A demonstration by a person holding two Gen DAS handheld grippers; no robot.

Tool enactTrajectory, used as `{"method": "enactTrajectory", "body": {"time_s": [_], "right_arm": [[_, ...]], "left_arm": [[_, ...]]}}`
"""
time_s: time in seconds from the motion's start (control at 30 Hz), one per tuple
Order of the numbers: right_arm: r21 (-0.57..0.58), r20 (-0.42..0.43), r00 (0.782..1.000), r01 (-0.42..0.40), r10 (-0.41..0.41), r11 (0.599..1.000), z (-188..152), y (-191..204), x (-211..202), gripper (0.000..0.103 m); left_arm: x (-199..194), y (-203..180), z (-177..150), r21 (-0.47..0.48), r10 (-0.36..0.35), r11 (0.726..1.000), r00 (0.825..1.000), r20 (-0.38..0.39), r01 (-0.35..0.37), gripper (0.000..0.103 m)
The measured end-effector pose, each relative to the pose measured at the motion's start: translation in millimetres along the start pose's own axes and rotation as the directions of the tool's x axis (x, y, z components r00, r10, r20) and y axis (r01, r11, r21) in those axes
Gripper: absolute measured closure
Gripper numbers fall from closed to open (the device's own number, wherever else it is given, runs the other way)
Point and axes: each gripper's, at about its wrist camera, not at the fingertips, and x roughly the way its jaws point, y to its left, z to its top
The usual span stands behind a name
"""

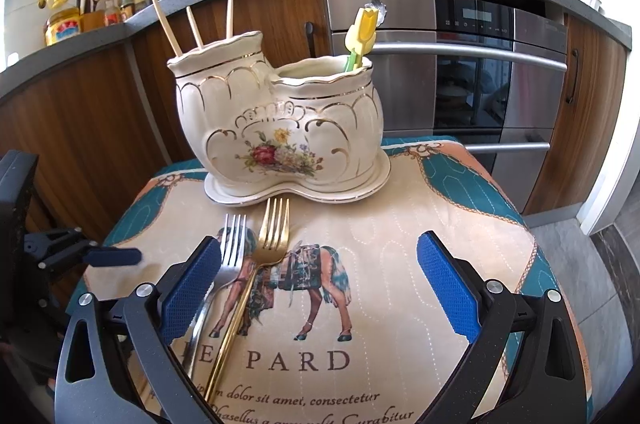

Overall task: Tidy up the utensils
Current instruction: 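Grasp a wooden chopstick with the left tool while the right tool grasps a gold fork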

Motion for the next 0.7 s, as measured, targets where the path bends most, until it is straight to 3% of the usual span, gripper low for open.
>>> {"method": "enactTrajectory", "body": {"time_s": [0.07, 0.2, 0.33, 0.6, 0.7], "right_arm": [[-0.001, -0.004, 1.0, -0.003, 0.003, 1.0, -0.3, 1.5, 0.9, 0.006], [-0.01, -0.002, 1.0, -0.005, 0.004, 1.0, -0.9, 3.3, -0.7, 0.006], [-0.01, -0.009, 1.0, -0.013, 0.013, 1.0, -1.6, 5.0, -0.4, 0.006], [-0.072, -0.129, 0.99, -0.065, 0.055, 0.995, -8.8, 21.1, 11.6, 0.009], [-0.099, -0.189, 0.98, -0.087, 0.067, 0.991, -13.9, 29.7, 20.0, 0.03]], "left_arm": [[-0.9, -1.6, 1.6, 0.001, -0.004, 1.0, 1.0, 0.0, 0.004, 0.049], [0.6, 3.4, -1.3, -0.009, -0.03, 1.0, 0.999, -0.022, 0.03, 0.064], [1.8, 3.8, 0.7, -0.002, -0.028, 1.0, 0.999, -0.018, 0.028, 0.09], [3.0, 9.8, 3.9, -0.005, -0.034, 0.999, 0.999, -0.021, 0.034, 0.098], [2.6, 9.7, 4.3, -0.003, -0.033, 0.999, 0.999, -0.024, 0.033, 0.098]]}}
